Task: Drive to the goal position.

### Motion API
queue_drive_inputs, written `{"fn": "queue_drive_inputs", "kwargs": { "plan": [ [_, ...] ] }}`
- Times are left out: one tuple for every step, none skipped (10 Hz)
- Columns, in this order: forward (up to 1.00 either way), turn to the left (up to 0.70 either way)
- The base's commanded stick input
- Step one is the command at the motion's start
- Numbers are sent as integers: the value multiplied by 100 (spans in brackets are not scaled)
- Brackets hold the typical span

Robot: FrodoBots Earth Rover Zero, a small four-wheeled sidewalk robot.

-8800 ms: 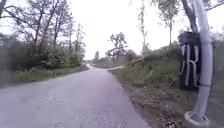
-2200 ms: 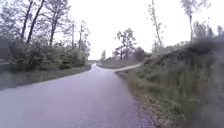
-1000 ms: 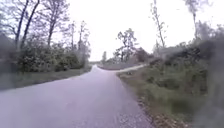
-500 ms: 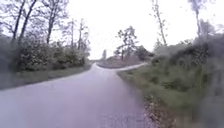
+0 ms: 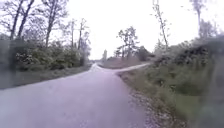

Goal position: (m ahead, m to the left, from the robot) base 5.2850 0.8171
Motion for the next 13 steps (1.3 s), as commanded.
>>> {"fn": "queue_drive_inputs", "kwargs": {
  "plan": [
    [100,0],
    [100,0],
    [100,0],
    [100,0],
    [100,0],
    [100,0],
    [100,0],
    [100,0],
    [100,0],
    [100,0],
    [100,0],
    [100,0],
    [100,0]
  ]
}}
